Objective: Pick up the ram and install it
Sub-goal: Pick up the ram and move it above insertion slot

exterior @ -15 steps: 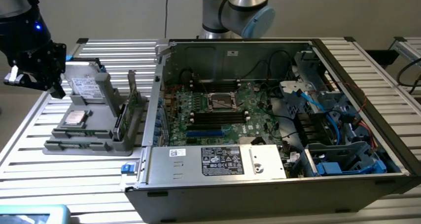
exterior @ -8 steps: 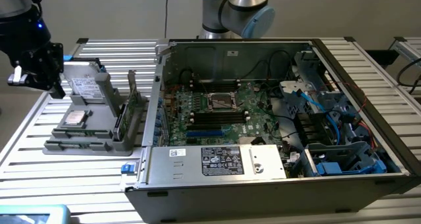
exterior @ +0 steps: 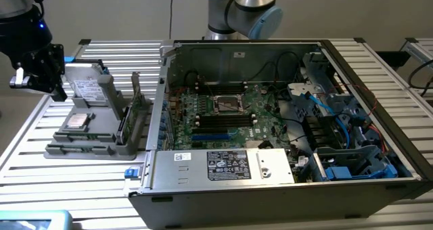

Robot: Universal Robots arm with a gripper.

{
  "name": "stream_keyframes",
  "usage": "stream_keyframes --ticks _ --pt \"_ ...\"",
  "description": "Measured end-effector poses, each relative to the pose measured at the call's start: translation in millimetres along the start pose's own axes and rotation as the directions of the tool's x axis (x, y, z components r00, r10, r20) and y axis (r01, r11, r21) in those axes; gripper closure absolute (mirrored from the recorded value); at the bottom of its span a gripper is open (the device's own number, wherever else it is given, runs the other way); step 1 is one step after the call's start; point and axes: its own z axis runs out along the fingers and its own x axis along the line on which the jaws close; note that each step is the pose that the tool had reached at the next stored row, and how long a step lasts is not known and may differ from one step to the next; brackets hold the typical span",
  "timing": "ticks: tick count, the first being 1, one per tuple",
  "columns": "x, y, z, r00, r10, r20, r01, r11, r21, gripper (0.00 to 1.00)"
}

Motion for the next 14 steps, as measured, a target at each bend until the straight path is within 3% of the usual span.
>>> stream_keyframes --ticks 3,5,7,8,14 --pt "0.0 0.0 0.0 1.0 0.0 0.0 0.0 1.0 0.0 0.88" --pt "0.0 0.0 0.0 1.0 0.0 0.0 0.0 1.0 0.0 0.76" --pt "0.0 -0.1 0.8 1.0 0.0 0.0 0.0 1.0 0.0001 0.76" --pt "0.0 -0.1 2.1 1.0 0.0 0.0 0.0 1.0 0.0 0.69" --pt "1.6 -0.6 12.9 1.0 0.0 -0.0011 0.0 1.0 0.0 0.69"
